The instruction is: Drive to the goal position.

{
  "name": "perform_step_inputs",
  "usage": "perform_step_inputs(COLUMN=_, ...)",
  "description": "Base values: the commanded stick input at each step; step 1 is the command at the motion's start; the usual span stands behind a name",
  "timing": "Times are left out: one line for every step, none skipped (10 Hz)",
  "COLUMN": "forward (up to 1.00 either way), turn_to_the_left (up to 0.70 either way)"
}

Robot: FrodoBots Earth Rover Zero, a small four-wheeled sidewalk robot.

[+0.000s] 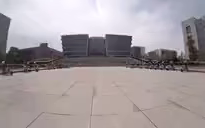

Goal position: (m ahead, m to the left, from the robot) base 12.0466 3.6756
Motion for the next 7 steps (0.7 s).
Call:
perform_step_inputs(forward=1.0, turn_to_the_left=0.0)
perform_step_inputs(forward=1.0, turn_to_the_left=0.0)
perform_step_inputs(forward=1.0, turn_to_the_left=0.0)
perform_step_inputs(forward=1.0, turn_to_the_left=0.0)
perform_step_inputs(forward=1.0, turn_to_the_left=0.0)
perform_step_inputs(forward=1.0, turn_to_the_left=0.0)
perform_step_inputs(forward=1.0, turn_to_the_left=0.0)
